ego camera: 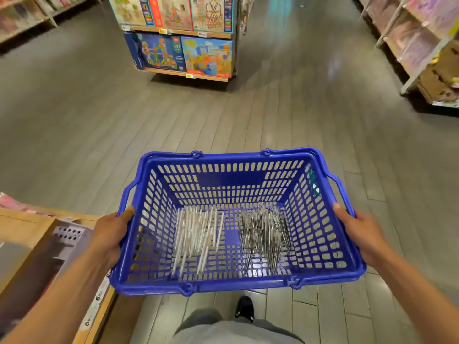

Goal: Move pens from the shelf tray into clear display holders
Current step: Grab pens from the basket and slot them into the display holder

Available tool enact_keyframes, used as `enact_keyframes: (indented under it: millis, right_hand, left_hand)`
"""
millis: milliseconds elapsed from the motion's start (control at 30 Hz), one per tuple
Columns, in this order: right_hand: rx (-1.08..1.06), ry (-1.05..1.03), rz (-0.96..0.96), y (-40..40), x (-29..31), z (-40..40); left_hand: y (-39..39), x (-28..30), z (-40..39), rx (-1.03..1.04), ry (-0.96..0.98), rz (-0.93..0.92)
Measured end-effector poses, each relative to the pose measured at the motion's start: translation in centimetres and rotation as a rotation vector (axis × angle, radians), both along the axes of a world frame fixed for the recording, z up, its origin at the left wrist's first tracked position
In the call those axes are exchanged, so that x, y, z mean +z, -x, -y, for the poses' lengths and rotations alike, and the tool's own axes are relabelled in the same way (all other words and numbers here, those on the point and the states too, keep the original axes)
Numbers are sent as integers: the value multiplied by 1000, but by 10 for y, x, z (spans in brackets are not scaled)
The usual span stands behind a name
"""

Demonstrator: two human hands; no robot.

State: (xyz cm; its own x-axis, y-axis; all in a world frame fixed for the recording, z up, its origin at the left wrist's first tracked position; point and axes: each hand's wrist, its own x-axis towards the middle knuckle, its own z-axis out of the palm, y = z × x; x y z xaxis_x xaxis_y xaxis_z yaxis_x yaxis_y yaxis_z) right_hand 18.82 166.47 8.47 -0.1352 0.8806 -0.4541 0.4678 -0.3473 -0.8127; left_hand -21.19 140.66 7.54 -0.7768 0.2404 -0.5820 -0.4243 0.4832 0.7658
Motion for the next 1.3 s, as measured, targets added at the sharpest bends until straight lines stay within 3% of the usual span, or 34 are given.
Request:
enact_keyframes:
  millis: [467,600,900,1300]
  right_hand:
    - [223,-32,59,274,0,-227]
    - [284,-43,81,362,4,-263]
    - [477,-54,65,568,1,-331]
    - [857,16,40,913,-9,-379]
  left_hand:
    - [196,-13,-121,256,-47,89]
    - [267,-10,-140,317,-43,128]
    - [402,-16,-161,531,-72,37]
    - [571,-35,-165,898,-107,8]
